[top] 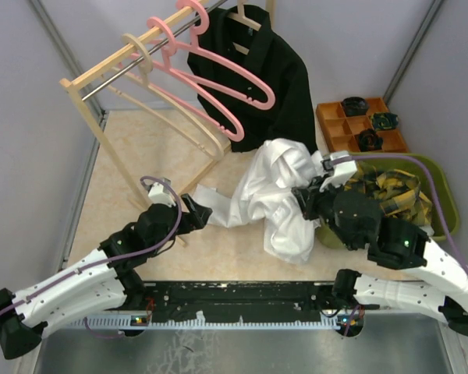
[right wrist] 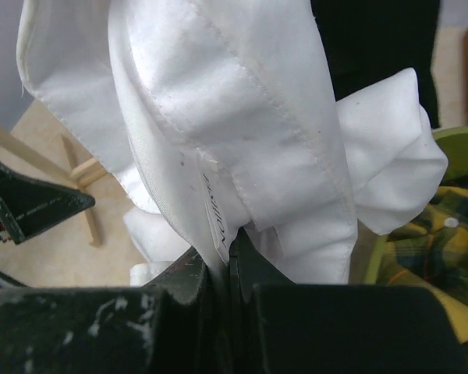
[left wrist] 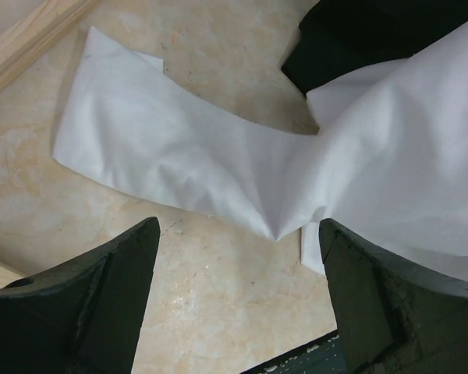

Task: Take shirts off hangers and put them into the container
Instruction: Place the shirt in the bin.

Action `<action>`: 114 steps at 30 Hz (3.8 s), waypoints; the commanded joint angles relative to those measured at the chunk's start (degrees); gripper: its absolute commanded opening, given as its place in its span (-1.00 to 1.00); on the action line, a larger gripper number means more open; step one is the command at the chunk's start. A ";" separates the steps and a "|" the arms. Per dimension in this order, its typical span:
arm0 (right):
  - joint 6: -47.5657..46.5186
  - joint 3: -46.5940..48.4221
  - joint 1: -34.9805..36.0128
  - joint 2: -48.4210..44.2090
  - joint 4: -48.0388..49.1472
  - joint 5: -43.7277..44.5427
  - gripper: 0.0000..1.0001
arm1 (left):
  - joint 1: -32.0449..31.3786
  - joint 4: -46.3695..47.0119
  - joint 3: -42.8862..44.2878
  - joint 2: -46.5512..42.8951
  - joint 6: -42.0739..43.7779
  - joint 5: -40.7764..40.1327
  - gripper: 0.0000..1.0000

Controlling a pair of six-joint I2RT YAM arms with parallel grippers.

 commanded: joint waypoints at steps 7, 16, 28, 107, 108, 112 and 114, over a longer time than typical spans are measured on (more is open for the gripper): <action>-17.66 19.97 0.44 2.94 -1.60 31.66 -1.00 | -0.20 3.22 -1.53 -1.14 0.43 0.40 0.76; -49.15 11.11 0.36 -0.06 33.46 53.00 -1.00 | -0.14 2.98 -1.04 -0.17 0.18 0.71 0.76; -53.14 -4.52 -1.97 3.13 46.67 58.38 -1.00 | -0.14 4.73 -0.13 2.80 -0.57 2.51 0.76; -6.96 30.52 -53.42 15.30 -24.96 -2.44 -1.00 | -0.21 3.07 -3.54 -4.70 -0.76 1.30 0.76; -8.38 30.33 -56.93 15.60 -25.32 -4.25 -1.00 | -0.16 2.85 -3.76 -5.04 -0.70 1.12 0.77; -10.95 22.72 -77.40 15.74 -21.74 -22.80 -1.00 | -0.15 2.87 -4.84 -6.50 -0.74 0.69 0.77; -9.79 16.99 -86.78 15.93 -18.75 -30.03 -1.00 | -0.15 2.81 -5.07 -7.00 -0.56 0.61 0.77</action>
